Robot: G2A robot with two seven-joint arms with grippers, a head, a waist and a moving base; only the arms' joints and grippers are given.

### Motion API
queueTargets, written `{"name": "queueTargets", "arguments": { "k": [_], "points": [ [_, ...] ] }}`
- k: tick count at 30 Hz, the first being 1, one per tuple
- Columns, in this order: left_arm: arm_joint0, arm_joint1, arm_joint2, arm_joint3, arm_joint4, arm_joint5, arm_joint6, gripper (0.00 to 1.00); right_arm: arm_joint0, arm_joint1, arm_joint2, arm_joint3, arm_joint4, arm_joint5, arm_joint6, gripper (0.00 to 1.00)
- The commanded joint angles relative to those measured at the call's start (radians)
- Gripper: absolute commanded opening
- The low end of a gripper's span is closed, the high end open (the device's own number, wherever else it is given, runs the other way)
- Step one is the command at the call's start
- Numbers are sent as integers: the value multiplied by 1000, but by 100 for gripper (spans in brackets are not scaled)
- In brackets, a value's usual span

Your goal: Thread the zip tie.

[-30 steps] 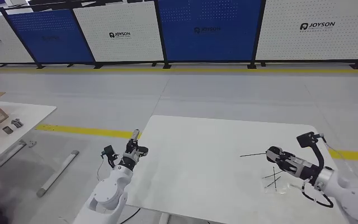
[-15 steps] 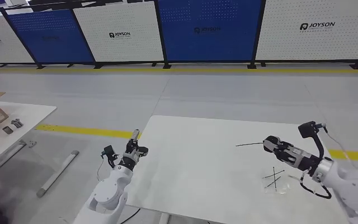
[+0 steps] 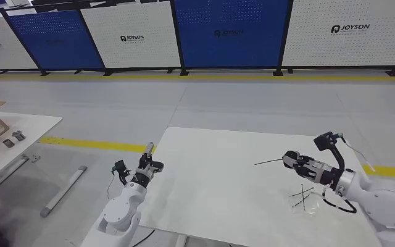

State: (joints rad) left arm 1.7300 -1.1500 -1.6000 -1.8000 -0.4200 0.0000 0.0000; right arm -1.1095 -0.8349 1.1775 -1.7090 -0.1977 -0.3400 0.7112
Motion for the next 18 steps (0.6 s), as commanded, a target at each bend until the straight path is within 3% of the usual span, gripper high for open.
{"name": "queueTargets", "arguments": {
  "k": [1, 4, 8, 11, 12, 14, 15, 16, 18],
  "points": [
    [-6, -1, 3, -3, -7, 3, -9, 100, 0, 0, 0, 0, 0, 0, 0, 0],
    [-14, 2, 7, -20, -14, 40, -91, 100, 0, 0, 0, 0, 0, 0, 0, 0],
    [1, 12, 10, -84, -29, 116, -294, 100, 0, 0, 0, 0, 0, 0, 0, 0],
    [1, 15, 34, -117, 5, 156, -336, 100, 0, 0, 0, 0, 0, 0, 0, 0],
    [-3, 16, 59, -122, 13, 186, -365, 100, 0, 0, 0, 0, 0, 0, 0, 0],
    [-31, 19, 100, -110, 34, 254, -433, 100, 0, 0, 0, 0, 0, 0, 0, 0],
    [-61, 21, 120, -81, 41, 305, -474, 100, 0, 0, 0, 0, 0, 0, 0, 0],
    [-91, 20, 124, -50, 40, 331, -457, 100, 0, 0, 0, 0, 0, 0, 0, 0],
    [-100, 19, 125, -40, 38, 335, -443, 100, 0, 0, 0, 0, 0, 0, 0, 0]
  ]
}}
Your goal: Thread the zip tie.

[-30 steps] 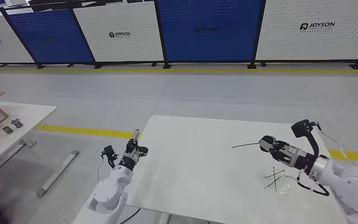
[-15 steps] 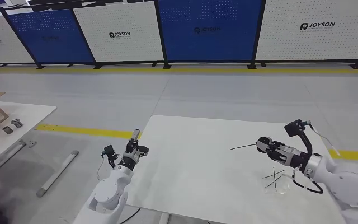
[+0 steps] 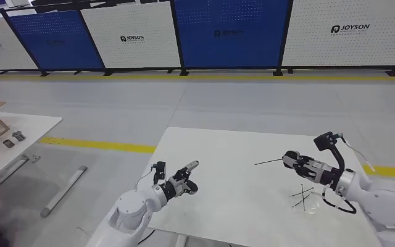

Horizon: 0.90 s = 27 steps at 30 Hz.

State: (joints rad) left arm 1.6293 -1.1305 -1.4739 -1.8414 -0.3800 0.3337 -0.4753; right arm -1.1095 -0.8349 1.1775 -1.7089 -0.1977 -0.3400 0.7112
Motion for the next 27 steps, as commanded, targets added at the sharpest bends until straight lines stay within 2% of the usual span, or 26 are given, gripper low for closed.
{"name": "queueTargets", "arguments": {
  "k": [1, 4, 6, 8, 10, 12, 13, 16, 19, 21, 23, 27],
  "points": [
    [1, -1, -1, 1, -2, 2, 32, 100, 0, 0, 0, 0, 0, 0, 0, 0],
    [1, -1, -1, 1, -2, 2, 32, 100, 0, 0, 0, 0, 0, 0, 0, 0],
    [2, 0, -1, 5, -8, 4, 26, 100, -1, -2, 0, -35, -8, 0, -30, 0],
    [4, 2, -27, 22, -90, 6, -42, 100, 5, -3, -9, -86, -20, 0, -59, 0],
    [6, 6, -61, 35, -173, 6, -92, 100, 13, -2, -25, -108, -82, 0, -96, 0],
    [11, 12, -74, 41, -247, 6, -143, 100, 33, -2, -66, -127, -193, 0, -122, 0],
    [11, 14, -75, 42, -268, 6, -145, 100, 42, -2, -91, -129, -234, 0, -132, 0],
    [3, 23, -51, 40, -344, 6, -125, 100, 88, -5, -182, -124, -392, 0, -141, 0],
    [-23, 36, 0, 40, -384, 6, -70, 100, 133, -11, -265, -100, -458, 0, -150, 0],
    [-55, 47, 45, 58, -419, 6, -35, 100, 162, -14, -308, -85, -462, 0, -156, 0],
    [-86, 54, 83, 77, -428, 6, 6, 100, 177, -14, -328, -74, -453, 0, -157, 0],
    [-86, 54, 83, 77, -428, 6, 6, 100, 177, -14, -328, -74, -453, 0, -157, 0]
  ]
}}
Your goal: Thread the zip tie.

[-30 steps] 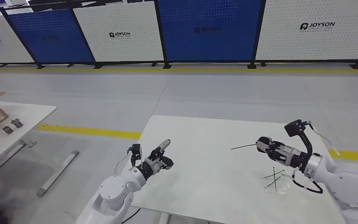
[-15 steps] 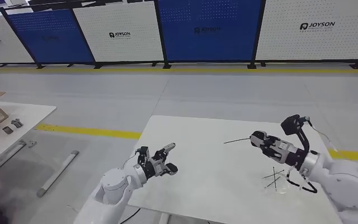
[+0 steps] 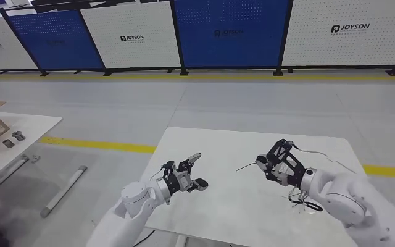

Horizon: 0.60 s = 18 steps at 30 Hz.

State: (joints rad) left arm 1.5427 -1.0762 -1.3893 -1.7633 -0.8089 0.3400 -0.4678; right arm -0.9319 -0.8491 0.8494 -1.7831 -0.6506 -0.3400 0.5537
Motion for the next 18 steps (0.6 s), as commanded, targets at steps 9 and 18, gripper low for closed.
{"name": "queueTargets", "arguments": {
  "k": [9, 18],
  "points": [
    [-3, -3, 25, 14, -83, 0, 2, 100, -3, -1, -23, -38, -64, 0, -11, 0],
    [-114, 35, 205, 68, -179, 0, 55, 100, 130, -24, -216, -80, -208, 0, 61, 0]
  ]
}}
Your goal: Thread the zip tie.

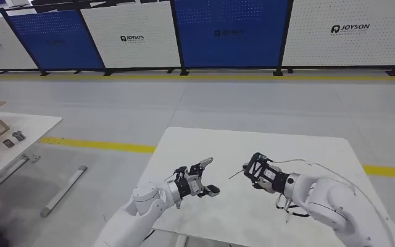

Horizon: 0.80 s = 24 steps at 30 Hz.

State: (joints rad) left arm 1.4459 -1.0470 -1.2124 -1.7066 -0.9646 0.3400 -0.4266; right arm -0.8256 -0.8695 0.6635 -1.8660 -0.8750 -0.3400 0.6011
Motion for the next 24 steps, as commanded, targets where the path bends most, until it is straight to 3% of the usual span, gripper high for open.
{"name": "queueTargets", "arguments": {
  "k": [1, 11, 13, 16, 21, 24],
  "points": [
    [-23, 7, 36, 15, -31, 0, 14, 100, 29, -5, -39, 3, 26, 0, 17, 0],
    [-23, 7, 36, 15, -31, 0, 14, 100, 29, -5, -39, 3, 26, 0, 17, 0],
    [-26, 2, 40, 17, -62, -8, 43, 100, 23, -6, -39, 2, 0, 0, 9, 0],
    [-54, -5, 81, 36, -126, 0, 75, 100, 16, -7, -55, -24, -100, 0, 4, 0],
    [-145, -1, 182, 103, -222, 0, 128, 100, 15, -7, -69, -43, -146, 0, 5, 0],
    [-145, -1, 182, 103, -222, 0, 128, 100, 15, -7, -69, -43, -146, 0, 5, 0]
  ]
}}
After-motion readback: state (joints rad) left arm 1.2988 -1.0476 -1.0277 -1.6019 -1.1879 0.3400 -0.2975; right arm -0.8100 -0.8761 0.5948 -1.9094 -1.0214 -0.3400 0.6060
